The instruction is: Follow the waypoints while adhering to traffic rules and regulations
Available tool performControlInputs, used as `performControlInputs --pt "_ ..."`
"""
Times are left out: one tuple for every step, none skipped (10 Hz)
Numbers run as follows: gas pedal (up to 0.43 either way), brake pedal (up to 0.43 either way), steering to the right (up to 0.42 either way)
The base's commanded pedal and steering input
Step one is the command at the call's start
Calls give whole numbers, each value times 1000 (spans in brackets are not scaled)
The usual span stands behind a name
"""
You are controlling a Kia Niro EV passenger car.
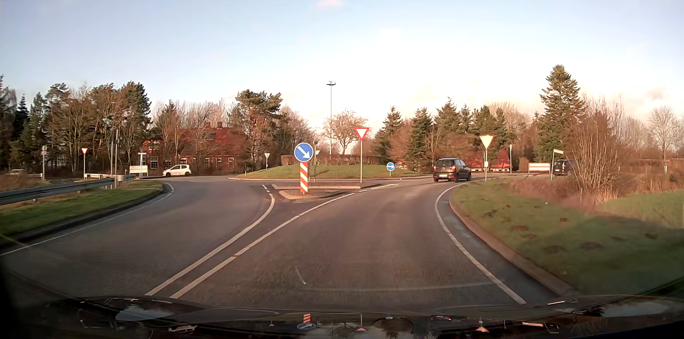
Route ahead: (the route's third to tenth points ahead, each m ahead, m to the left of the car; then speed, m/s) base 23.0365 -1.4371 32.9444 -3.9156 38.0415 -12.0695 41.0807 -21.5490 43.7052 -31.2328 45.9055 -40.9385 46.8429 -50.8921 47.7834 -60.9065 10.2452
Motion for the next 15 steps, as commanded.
performControlInputs --pt "8 0 29" --pt "8 0 30" --pt "8 0 35" --pt "20 0 44" --pt "20 0 49" --pt "28 0 54" --pt "47 0 57" --pt "59 0 59" --pt "59 0 58" --pt "59 0 57" --pt "59 0 56" --pt "59 0 58" --pt "59 0 63" --pt "59 0 66" --pt "59 0 71"
